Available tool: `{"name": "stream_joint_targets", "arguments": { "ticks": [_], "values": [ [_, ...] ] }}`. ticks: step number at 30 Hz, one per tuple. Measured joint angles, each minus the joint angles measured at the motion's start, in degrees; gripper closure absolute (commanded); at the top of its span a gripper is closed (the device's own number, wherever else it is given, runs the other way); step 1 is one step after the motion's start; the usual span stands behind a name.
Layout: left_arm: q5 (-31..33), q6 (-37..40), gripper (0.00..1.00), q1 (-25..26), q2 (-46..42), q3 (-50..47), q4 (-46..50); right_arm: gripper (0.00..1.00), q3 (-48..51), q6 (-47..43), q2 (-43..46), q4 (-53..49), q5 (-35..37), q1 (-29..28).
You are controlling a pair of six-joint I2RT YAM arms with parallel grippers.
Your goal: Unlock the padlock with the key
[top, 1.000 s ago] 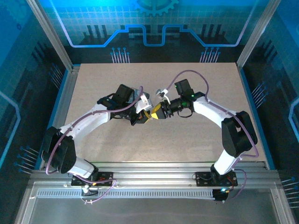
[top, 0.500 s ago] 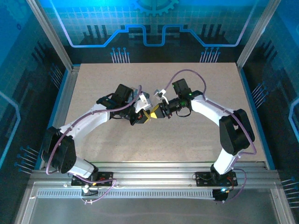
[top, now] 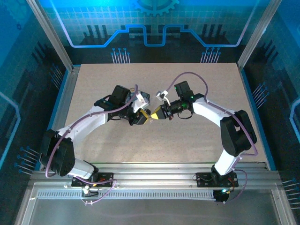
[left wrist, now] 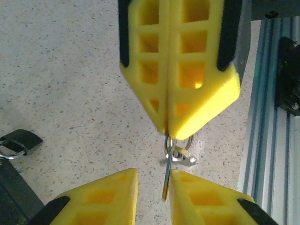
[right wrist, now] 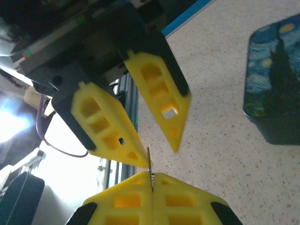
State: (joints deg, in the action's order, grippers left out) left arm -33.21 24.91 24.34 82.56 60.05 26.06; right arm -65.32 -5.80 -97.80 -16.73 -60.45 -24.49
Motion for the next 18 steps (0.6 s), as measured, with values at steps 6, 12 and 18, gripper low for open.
{"name": "stream_joint_targets", "arguments": {
  "ticks": [6,12,18],
  "values": [
    [4.1,-4.1,0.75,-2.8,-3.1,-3.4,-5.8,1.00,3.6,8.1,2.1,4.3,2.1,3.7],
    [12.9,-15.5,0.86,-2.9,-3.8,-4.7,-12.3,1.00,5.9,18.3,3.7,9.5,7.3,5.3],
    [26.8,-31.0,0.78,2.9,-0.3,-3.2,-13.9,1.00,10.3,28.4,4.8,13.2,17.3,9.3]
  ]
}}
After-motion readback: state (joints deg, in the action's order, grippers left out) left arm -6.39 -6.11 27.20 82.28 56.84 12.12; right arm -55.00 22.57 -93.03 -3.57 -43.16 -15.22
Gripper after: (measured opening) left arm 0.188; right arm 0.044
